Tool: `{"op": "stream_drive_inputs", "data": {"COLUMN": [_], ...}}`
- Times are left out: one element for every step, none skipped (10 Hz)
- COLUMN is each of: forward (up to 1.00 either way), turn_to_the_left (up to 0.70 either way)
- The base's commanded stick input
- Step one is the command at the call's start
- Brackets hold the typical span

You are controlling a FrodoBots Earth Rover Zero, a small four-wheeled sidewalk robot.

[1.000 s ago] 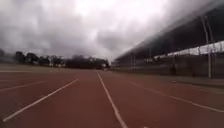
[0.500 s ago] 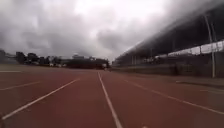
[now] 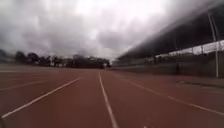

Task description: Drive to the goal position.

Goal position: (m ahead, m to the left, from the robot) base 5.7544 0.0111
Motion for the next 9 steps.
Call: {"op": "stream_drive_inputs", "data": {"forward": [0.7,0.7,0.7,0.7,0.7,0.7,0.7,0.7,0.7], "turn_to_the_left": [0.0,0.0,0.0,0.0,0.0,0.0,0.0,0.0,0.0]}}
